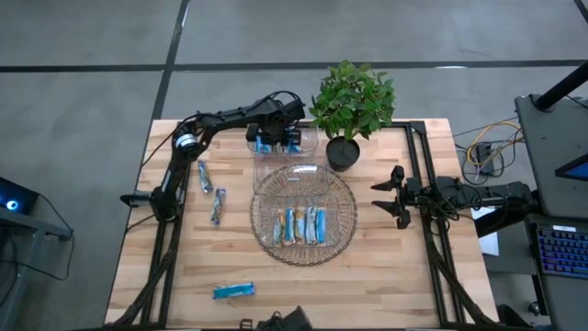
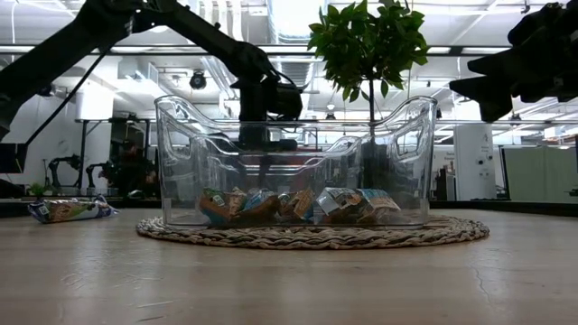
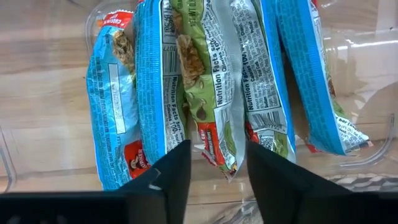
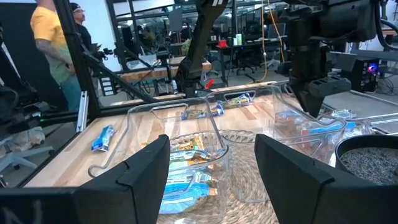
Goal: Pick and place Granola Bars by type
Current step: Put the blue granola bar into the middle transparent bin
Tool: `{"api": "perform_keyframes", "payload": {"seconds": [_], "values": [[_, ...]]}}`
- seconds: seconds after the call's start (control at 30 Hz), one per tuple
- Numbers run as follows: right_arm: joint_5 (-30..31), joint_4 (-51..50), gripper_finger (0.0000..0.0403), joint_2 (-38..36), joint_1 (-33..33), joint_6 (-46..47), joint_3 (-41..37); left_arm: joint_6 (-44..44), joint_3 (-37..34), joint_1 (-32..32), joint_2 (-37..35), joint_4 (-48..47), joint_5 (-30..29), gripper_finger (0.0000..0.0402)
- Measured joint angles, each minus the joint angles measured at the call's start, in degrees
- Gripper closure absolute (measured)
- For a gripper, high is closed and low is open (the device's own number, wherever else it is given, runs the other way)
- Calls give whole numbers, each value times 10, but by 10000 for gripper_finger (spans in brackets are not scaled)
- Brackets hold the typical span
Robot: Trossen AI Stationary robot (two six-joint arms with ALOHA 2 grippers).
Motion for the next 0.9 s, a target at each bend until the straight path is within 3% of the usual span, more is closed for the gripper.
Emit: {"api": "perform_keyframes", "payload": {"seconds": [0.3,0.73,0.9], "values": [[0,0,179,0,0,0,0,19,6,1,-7,-4,3,183],[0,0,179,0,0,0,0,134,127,-5,-40,-25,20,177],[-1,0,179,0,0,0,0,136,120,-7,-77,-25,20,177]]}}
